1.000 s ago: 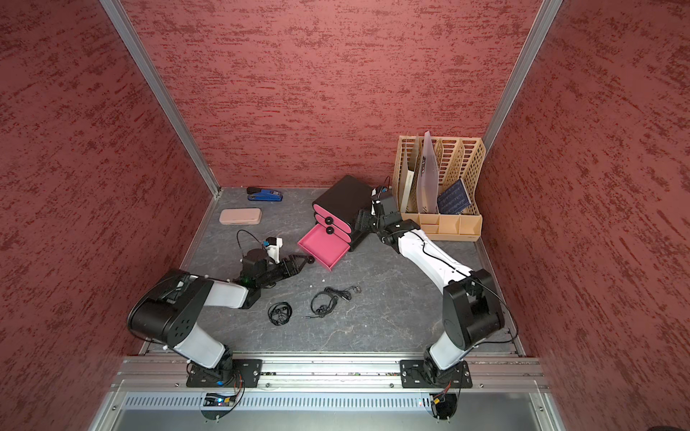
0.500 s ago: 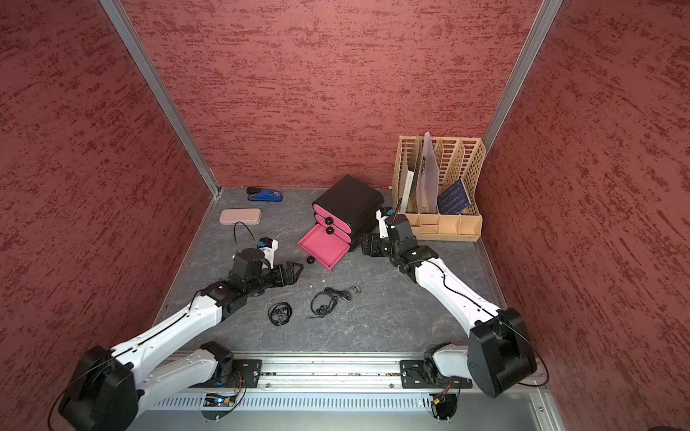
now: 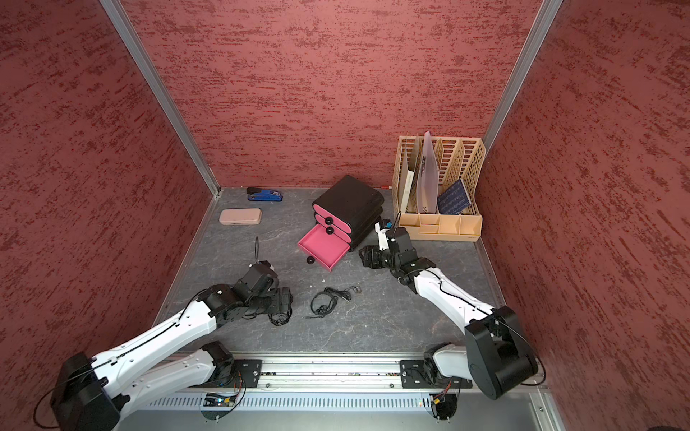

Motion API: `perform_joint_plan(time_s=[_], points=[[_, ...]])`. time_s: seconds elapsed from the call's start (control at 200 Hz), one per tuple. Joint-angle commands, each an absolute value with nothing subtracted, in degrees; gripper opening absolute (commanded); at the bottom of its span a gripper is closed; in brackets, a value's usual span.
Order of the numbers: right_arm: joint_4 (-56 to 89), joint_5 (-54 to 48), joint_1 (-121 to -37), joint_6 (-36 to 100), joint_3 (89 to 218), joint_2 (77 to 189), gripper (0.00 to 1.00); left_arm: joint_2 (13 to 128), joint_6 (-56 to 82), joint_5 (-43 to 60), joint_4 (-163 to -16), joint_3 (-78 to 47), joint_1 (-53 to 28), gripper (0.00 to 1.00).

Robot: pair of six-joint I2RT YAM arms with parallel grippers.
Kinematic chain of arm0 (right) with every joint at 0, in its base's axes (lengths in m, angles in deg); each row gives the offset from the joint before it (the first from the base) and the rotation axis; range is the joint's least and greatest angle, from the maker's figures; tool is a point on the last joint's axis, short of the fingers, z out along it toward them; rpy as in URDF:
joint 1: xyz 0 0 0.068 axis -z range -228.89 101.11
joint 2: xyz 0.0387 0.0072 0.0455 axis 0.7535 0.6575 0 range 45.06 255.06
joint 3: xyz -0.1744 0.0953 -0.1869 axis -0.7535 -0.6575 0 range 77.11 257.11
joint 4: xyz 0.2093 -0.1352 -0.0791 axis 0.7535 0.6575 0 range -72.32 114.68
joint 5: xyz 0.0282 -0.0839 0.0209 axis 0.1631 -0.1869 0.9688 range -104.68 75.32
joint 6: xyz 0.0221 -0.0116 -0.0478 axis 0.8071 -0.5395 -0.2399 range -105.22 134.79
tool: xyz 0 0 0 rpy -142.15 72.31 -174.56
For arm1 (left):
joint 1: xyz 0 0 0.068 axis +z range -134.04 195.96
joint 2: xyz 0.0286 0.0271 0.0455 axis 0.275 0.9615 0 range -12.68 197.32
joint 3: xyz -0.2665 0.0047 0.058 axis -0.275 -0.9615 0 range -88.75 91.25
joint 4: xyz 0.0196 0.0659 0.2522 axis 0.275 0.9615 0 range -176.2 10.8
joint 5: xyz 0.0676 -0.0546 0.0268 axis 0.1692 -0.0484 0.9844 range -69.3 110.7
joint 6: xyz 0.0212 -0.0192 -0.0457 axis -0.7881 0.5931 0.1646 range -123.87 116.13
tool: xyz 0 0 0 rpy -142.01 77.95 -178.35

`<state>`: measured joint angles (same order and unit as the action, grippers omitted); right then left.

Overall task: Place the wired earphones into the drawer by color
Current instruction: Pick up the wired earphones from the center of the board.

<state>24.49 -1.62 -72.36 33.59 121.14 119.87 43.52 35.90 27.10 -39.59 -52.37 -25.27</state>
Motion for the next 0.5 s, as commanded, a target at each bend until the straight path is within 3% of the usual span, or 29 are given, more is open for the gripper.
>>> perform_joint_plan(time_s=[0.0,0.155,0.496], points=[[21.9,-1.8,-72.6,33.5,120.6,118.5,0.75,44.8,42.5,31.6,-32.3,-50.4,-29.0,1.0],[21.8,-1.7,-72.6,34.0,120.6,118.8,0.75,44.7,45.7,33.5,-32.1,-52.4,-31.9,0.99],[22.5,-1.3,-72.6,34.7,121.1,119.4,0.75,46.3,45.8,31.1,-43.4,-58.4,-31.9,0.82]])
